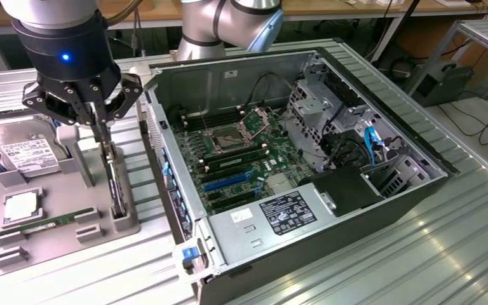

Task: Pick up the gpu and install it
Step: 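Pick up the gpu and move the gpu toward the slot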

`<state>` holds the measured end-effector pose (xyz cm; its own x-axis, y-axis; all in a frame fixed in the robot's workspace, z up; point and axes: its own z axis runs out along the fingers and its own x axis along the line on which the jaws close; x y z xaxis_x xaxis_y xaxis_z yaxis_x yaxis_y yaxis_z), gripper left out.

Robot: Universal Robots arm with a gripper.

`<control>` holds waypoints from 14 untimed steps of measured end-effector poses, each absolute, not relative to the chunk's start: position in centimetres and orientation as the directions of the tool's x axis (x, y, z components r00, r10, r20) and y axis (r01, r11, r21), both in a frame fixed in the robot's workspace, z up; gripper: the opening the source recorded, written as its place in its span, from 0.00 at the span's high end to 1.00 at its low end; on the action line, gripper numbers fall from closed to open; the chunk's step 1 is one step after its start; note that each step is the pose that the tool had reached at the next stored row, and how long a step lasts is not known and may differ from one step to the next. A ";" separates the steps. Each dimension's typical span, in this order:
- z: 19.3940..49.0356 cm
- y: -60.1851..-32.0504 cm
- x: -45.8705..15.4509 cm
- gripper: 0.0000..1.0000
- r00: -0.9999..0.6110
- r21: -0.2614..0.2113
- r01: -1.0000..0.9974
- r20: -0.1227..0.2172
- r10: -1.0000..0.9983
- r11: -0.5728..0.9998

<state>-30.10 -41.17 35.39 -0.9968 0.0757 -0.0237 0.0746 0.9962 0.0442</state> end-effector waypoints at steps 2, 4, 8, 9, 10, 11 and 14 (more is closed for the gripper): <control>35.4 -41.2 -30.1 0.76 -0.997 0.044 0.075 -0.024 0.076 0.996; 35.4 -41.2 -30.1 0.70 -0.997 0.044 0.075 -0.024 0.076 0.996; 35.3 -41.2 -30.3 0.58 -0.997 0.043 0.075 -0.026 0.076 0.996; 35.1 -41.2 -30.3 0.58 -0.997 0.043 0.075 -0.026 0.076 0.996; 34.9 -41.2 -30.3 0.58 -0.997 0.043 0.075 -0.026 0.076 0.996; 34.8 -41.2 -30.3 0.58 -0.997 0.043 0.075 -0.026 0.076 0.996; 33.8 -41.3 -30.3 0.58 -0.997 0.043 0.075 -0.025 0.076 0.996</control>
